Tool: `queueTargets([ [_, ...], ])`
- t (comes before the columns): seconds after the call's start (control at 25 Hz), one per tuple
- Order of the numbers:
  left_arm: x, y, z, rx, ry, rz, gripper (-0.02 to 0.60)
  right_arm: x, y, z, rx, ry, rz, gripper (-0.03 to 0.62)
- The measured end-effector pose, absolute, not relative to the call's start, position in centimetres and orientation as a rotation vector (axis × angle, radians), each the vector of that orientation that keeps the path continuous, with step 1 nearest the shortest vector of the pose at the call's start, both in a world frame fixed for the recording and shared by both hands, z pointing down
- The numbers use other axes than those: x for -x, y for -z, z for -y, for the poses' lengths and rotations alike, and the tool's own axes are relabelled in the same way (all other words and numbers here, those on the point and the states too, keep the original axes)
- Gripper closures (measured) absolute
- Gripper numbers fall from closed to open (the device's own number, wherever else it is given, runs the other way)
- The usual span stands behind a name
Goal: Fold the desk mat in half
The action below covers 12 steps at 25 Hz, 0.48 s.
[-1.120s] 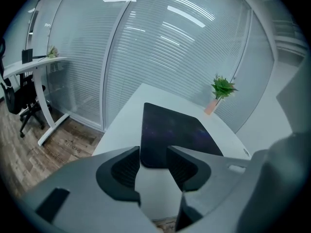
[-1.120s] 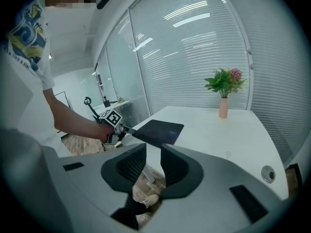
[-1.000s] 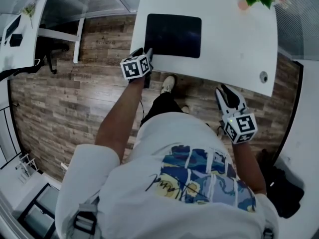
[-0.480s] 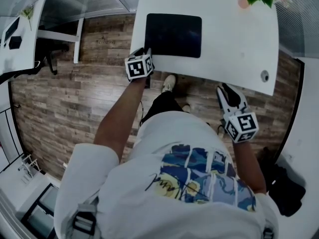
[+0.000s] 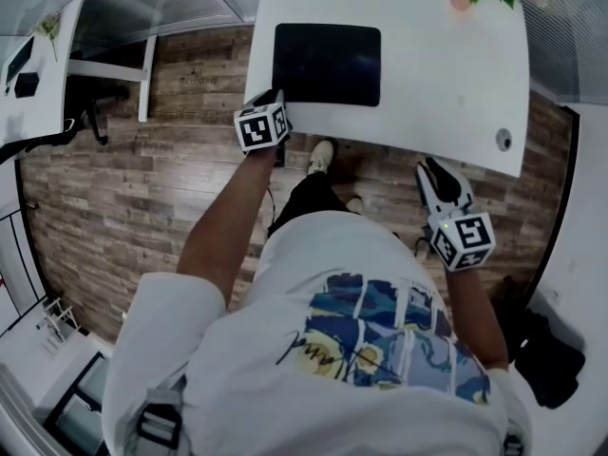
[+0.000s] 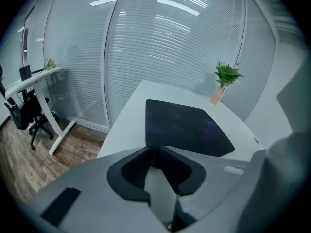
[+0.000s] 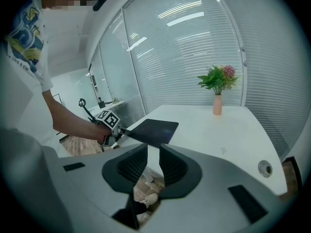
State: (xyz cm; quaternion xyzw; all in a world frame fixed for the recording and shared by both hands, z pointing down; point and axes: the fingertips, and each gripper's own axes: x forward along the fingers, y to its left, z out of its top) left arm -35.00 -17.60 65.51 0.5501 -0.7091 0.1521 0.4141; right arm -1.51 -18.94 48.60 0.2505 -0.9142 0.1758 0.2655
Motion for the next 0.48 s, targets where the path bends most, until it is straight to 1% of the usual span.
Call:
queueTargets([
  [0.08,34.8,-65.5,17.7,-1.391,-0.383,1.784,0.528,1.3,-48.6,18.9,-0.681,-0.478,2.466,0.517],
  [0.48,34.4,-64.8,17.8,-1.409,-0.363,1.811,0.551,0.2,-48.8,18.3,-0.707,-0.485,2.458,0.522],
])
